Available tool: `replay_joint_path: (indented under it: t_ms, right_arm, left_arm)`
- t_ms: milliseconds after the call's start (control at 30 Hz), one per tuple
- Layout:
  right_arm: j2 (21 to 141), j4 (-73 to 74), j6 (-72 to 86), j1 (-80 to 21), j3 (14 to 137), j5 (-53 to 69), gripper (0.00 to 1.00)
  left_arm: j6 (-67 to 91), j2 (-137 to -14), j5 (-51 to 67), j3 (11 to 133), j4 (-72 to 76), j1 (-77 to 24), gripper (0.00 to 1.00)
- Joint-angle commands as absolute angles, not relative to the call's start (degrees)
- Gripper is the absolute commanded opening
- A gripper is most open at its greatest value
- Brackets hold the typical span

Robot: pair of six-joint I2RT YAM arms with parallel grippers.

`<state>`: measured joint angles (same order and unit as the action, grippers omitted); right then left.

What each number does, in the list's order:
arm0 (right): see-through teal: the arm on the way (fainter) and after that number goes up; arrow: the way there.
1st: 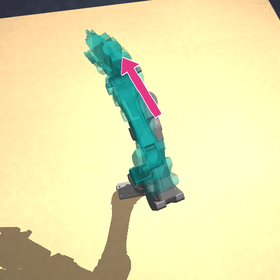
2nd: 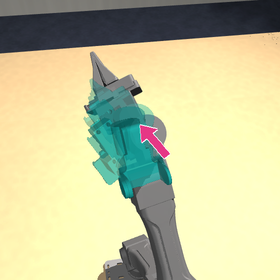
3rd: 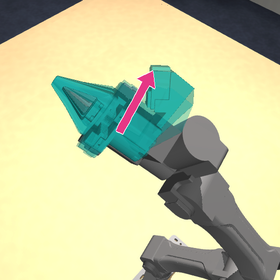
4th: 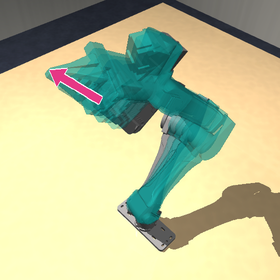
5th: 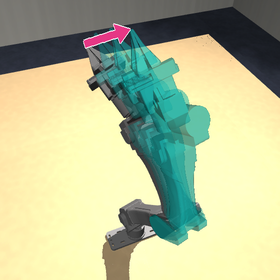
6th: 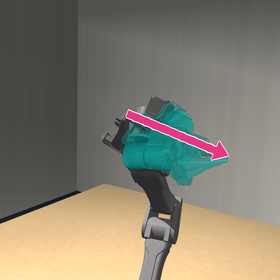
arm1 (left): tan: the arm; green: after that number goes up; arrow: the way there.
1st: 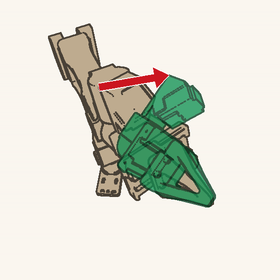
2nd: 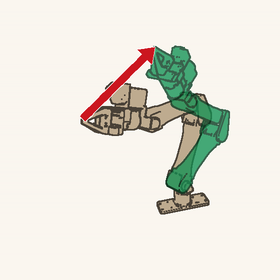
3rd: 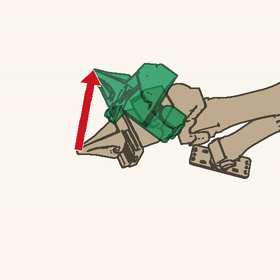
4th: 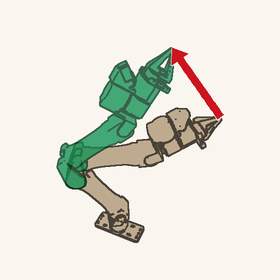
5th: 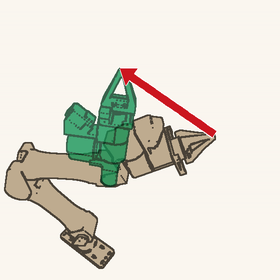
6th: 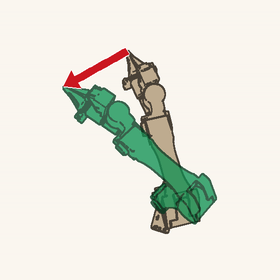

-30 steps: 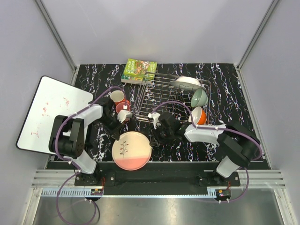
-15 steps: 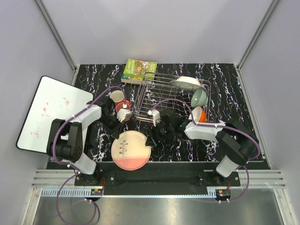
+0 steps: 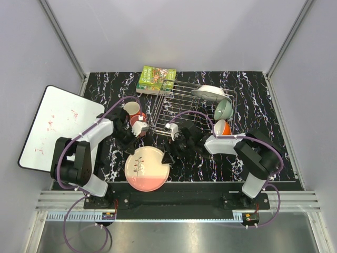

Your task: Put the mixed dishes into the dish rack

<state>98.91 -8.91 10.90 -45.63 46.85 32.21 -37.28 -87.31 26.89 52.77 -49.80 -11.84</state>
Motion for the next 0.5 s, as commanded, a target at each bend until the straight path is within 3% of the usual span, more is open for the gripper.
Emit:
replay_joint_path:
  t_ms: [0,467]
  right_arm:
    - [99.84,-13.62,11.25,-44.74,49.04,32.69,0.86]
    - [102.22,-21.88,14.59,-44.82,48.17,38.14,0.73]
  left_arm:
    - [-38.32,-84.73,28.04,53.88,-48.78,-12.48,0.00]
    - [-34.98,-84.46,28.30,57.57,-48.16,-16.96,0.00]
